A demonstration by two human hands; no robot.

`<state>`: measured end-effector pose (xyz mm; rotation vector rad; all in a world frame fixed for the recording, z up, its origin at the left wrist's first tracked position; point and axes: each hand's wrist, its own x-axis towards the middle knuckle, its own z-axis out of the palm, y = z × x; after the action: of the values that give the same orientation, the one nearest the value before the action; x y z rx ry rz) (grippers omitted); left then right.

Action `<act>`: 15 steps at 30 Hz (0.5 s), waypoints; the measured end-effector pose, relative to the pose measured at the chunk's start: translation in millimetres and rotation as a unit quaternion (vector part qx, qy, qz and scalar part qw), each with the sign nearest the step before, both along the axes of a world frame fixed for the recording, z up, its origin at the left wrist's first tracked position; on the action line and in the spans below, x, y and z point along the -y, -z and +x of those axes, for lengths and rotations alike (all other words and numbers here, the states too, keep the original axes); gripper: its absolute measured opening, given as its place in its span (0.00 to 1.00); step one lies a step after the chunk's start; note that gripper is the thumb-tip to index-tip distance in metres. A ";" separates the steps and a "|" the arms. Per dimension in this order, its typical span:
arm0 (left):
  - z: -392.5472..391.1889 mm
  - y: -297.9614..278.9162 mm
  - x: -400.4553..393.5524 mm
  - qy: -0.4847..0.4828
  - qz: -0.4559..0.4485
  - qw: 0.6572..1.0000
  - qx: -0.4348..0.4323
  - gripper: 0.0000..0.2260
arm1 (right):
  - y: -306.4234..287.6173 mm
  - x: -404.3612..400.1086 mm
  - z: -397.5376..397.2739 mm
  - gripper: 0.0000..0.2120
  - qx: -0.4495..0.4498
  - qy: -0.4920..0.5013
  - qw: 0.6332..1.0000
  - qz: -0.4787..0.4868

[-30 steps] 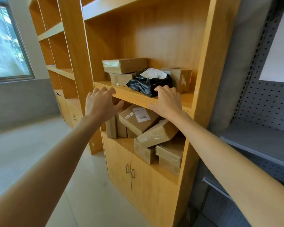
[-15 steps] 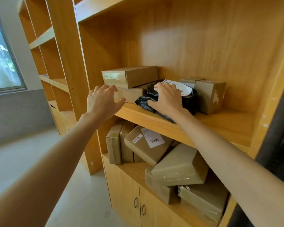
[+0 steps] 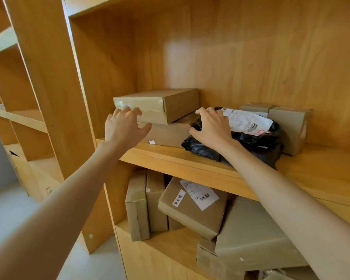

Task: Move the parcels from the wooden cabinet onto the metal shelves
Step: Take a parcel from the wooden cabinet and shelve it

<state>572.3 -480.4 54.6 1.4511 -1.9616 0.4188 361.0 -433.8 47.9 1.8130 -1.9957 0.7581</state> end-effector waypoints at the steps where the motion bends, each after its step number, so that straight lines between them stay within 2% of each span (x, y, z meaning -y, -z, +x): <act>1: 6.6 -2.3 12.9 0.011 -0.001 1.000 0.005 0.23 | -0.8 7.7 6.2 0.26 0.009 0.016 1.000 -0.003; 6: 34.3 -15.8 68.1 0.077 -0.001 0.997 0.028 0.23 | -5.6 37.2 41.3 0.26 0.042 0.089 0.995 0.000; 15: 39.0 -27.3 147.2 0.171 -0.018 0.985 -0.035 0.23 | -21.5 68.4 59.6 0.22 0.078 0.175 0.981 -0.024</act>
<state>611.3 -627.5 81.9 1.0626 -2.0833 0.2439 420.6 -502.2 69.3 1.3552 -2.2898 0.8460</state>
